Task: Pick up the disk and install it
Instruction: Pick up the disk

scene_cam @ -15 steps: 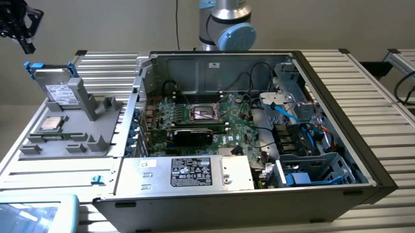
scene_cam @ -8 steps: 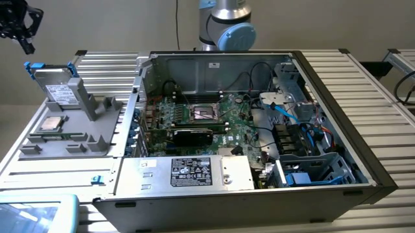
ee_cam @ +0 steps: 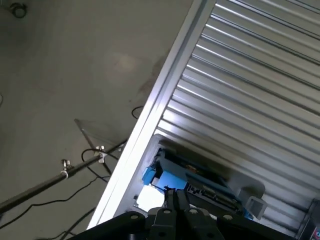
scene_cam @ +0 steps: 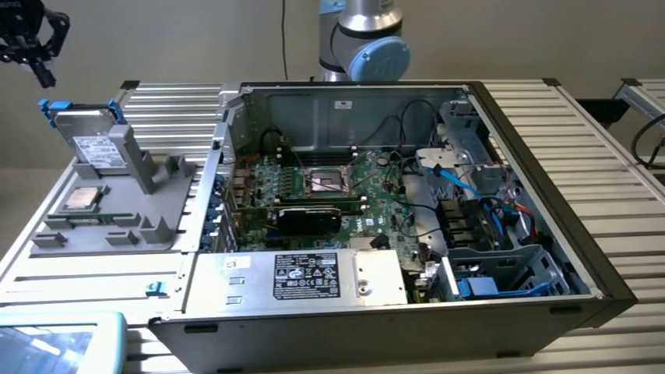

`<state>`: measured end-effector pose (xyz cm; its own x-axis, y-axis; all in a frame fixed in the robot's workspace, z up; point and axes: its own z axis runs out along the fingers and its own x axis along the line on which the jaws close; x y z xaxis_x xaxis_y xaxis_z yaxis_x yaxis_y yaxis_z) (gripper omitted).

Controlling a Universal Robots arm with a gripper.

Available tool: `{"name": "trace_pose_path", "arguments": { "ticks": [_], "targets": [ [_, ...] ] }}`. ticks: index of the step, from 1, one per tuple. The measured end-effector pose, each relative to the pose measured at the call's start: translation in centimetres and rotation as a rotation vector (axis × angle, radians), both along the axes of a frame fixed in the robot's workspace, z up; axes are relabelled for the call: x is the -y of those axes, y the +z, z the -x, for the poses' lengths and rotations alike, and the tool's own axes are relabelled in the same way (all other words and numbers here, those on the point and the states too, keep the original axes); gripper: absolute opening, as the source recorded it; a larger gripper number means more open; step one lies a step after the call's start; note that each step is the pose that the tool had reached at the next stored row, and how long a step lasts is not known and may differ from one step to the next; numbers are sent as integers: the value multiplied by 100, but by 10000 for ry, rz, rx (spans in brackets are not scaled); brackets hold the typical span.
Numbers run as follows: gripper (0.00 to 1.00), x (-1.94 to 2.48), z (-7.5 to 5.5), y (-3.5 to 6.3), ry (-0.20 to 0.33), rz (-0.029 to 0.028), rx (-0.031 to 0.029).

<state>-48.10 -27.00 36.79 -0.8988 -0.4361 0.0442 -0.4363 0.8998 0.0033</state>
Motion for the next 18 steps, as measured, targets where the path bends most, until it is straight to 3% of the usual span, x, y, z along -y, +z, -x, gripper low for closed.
{"name": "trace_pose_path", "arguments": {
  "ticks": [18],
  "targets": [
    [11,-4,0,-7,3136,-16,43]
  ]
}}
